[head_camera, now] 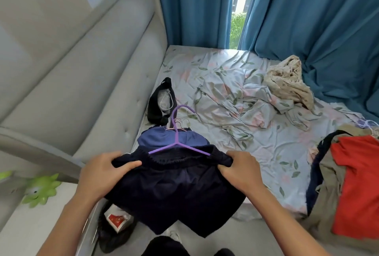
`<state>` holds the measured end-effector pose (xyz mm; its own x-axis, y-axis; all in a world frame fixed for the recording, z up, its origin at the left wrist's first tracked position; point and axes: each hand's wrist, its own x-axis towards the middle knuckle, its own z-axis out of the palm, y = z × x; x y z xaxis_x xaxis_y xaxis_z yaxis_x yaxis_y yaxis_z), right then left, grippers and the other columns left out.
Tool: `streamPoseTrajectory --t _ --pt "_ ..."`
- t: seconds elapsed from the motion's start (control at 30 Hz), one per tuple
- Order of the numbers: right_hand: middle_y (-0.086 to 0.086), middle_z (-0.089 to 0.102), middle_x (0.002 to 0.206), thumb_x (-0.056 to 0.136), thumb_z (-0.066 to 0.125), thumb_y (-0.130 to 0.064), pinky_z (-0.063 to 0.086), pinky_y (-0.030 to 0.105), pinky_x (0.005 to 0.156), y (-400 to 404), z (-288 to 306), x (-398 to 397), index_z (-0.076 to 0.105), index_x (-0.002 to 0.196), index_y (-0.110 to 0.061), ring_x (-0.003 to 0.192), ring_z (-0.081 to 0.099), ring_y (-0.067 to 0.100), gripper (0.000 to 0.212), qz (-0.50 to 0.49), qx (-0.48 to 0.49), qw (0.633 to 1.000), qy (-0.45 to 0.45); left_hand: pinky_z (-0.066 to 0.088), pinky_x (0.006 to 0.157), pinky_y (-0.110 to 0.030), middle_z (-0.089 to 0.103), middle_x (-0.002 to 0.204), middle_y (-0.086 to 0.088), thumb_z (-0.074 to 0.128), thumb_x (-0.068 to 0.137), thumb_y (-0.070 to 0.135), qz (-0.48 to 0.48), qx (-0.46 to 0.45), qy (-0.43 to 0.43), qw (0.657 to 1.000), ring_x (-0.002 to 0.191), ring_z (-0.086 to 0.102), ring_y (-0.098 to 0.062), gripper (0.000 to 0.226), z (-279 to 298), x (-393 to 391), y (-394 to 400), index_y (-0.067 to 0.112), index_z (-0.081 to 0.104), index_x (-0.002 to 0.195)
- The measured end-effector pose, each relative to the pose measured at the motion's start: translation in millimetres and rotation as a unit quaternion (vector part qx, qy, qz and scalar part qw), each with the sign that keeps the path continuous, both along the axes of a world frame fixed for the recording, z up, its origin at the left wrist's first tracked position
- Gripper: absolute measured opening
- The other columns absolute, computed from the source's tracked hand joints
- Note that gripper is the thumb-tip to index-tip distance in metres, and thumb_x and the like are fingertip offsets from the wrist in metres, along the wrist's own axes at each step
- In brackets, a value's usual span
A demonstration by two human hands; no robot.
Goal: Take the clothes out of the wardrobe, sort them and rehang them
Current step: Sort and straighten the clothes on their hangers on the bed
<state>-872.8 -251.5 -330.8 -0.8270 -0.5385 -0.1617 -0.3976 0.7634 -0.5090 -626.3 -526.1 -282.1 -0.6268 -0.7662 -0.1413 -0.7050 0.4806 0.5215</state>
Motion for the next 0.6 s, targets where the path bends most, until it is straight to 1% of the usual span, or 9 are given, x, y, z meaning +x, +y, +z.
streamPoseTrajectory --t 0.03,0.07,0.17,0.27,0.37,0.43,0.5,0.53,0.6 --pt "-0.001 0.055 0.053 0.073 0.068 -0.036 0.045 0.037 0.054 -16 -4 -2 0.052 0.062 -0.013 0.055 0.054 0.017 0.03 -0.007 0.007 1.0 -0.005 0.047 0.064 -0.032 0.069 0.067 0.026 0.079 0.069 0.078 0.003 -0.003 -0.003 1.0 0.073 0.066 -0.005 0.029 -6 -7 -15 0.05 0.069 0.068" --pt "-0.001 0.056 0.053 0.074 0.069 -0.035 0.044 0.036 0.054 -37 -11 -6 0.052 0.063 -0.012 0.055 0.054 0.016 0.031 -0.016 0.01 1.0 -0.009 0.046 0.063 -0.032 0.069 0.066 0.022 0.079 0.07 0.076 0.005 -0.006 -0.005 1.0 0.072 0.066 -0.008 0.031 -16 -15 -36 0.047 0.067 0.066" --pt "0.0 0.056 0.053 0.076 0.069 -0.034 0.043 0.035 0.053 -90 -33 -23 0.054 0.064 -0.011 0.054 0.055 0.015 0.03 -0.042 0.021 0.998 -0.036 0.043 0.062 -0.032 0.069 0.067 0.013 0.077 0.072 0.077 0.003 -0.017 -0.024 1.0 0.074 0.067 -0.017 0.044 -49 -44 -92 0.035 0.065 0.068" --pt "0.0 0.057 0.054 0.076 0.069 -0.034 0.04 0.035 0.051 -128 -62 -43 0.055 0.062 -0.012 0.055 0.056 0.016 0.029 -0.057 0.045 0.995 -0.064 0.042 0.065 -0.033 0.072 0.076 0.011 0.074 0.075 0.077 -0.017 -0.007 -0.051 0.999 0.084 0.07 -0.023 0.042 -86 -79 -137 0.036 0.065 0.072" --pt "-0.001 0.061 0.058 0.075 0.068 -0.035 0.039 0.032 0.05 -159 -99 -63 0.058 0.063 -0.015 0.058 0.058 0.015 0.026 -0.068 0.068 0.992 -0.083 0.041 0.064 -0.033 0.064 0.07 0.01 0.072 0.077 0.077 -0.026 0.007 -0.074 0.997 0.086 0.07 -0.027 0.046 -127 -115 -172 0.032 0.061 0.072" --pt "-0.002 0.062 0.06 0.075 0.067 -0.036 0.04 0.032 0.052 -178 -133 -78 0.059 0.064 -0.016 0.061 0.058 0.015 0.024 -0.067 0.08 0.99 -0.095 0.043 0.066 -0.034 0.07 0.079 0.004 0.069 0.079 0.078 -0.034 0.007 -0.09 0.995 0.09 0.071 -0.03 0.044 -163 -137 -192 0.035 0.061 0.076" --pt "-0.004 0.063 0.064 0.076 0.065 -0.038 0.046 0.034 0.057 -197 -177 -94 0.061 0.069 -0.017 0.066 0.06 0.019 0.023 -0.056 0.091 0.989 -0.105 0.046 0.068 -0.034 0.075 0.091 -0.001 0.066 0.081 0.079 -0.044 -0.002 -0.106 0.993 0.095 0.072 -0.031 0.044 -206 -155 -210 0.035 0.067 0.087" --pt "-0.004 0.064 0.066 0.076 0.064 -0.04 0.05 0.035 0.061 -205 -201 -101 0.061 0.072 -0.018 0.069 0.062 0.022 0.023 -0.05 0.096 0.988 -0.108 0.047 0.07 -0.035 0.076 0.094 -0.002 0.065 0.082 0.079 -0.051 -0.009 -0.116 0.992 0.097 0.072 -0.032 0.048 -231 -163 -219 0.033 0.067 0.092" --pt "-0.004 0.066 0.072 0.078 0.063 -0.043 0.053 0.039 0.068 -218 -250 -113 0.061 0.079 -0.02 0.077 0.064 0.025 0.022 -0.043 0.1 0.988 -0.108 0.05 0.071 -0.037 0.074 0.096 -0.002 0.061 0.084 0.08 -0.061 -0.027 -0.133 0.989 0.096 0.071 -0.031 0.054 -280 -176 -233 0.028 0.066 0.096"
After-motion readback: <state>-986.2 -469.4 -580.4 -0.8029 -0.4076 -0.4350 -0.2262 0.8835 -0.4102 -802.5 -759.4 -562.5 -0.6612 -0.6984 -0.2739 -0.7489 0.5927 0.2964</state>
